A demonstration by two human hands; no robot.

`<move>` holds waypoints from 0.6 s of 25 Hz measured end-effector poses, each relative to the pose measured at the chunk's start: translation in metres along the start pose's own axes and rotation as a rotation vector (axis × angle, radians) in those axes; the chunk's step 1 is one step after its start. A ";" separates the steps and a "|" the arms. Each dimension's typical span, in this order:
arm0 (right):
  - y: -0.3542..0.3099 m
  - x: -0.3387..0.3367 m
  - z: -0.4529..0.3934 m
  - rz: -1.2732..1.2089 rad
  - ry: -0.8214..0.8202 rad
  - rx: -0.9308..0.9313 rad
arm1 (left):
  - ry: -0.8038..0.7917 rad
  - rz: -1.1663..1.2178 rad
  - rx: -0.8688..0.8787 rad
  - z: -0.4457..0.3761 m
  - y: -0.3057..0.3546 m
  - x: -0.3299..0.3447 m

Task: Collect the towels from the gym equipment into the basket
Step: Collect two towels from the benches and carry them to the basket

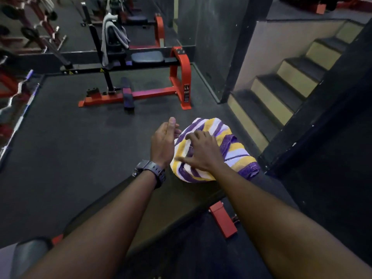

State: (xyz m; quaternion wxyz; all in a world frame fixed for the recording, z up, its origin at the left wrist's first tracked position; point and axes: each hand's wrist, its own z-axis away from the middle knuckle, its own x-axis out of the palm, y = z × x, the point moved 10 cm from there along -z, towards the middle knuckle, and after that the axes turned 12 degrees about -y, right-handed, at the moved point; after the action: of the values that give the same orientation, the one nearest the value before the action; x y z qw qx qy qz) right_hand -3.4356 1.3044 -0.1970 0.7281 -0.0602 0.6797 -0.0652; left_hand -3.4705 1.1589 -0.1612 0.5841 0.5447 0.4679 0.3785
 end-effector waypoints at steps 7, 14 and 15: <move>-0.001 0.052 -0.013 0.366 -0.129 -0.148 | 0.006 -0.004 -0.006 -0.023 -0.015 -0.008; -0.031 -0.110 -0.038 -0.477 0.343 0.033 | 0.138 -0.046 0.119 -0.016 0.053 -0.070; -0.043 -0.141 -0.038 -0.579 0.414 0.011 | 0.179 -0.049 0.138 -0.013 0.069 -0.086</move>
State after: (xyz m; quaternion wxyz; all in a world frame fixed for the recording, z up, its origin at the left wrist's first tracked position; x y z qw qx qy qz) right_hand -3.4837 1.2870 -0.0537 0.5267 -0.2319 0.7670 -0.2836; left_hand -3.5015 1.0890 -0.0812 0.5104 0.5360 0.5562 0.3780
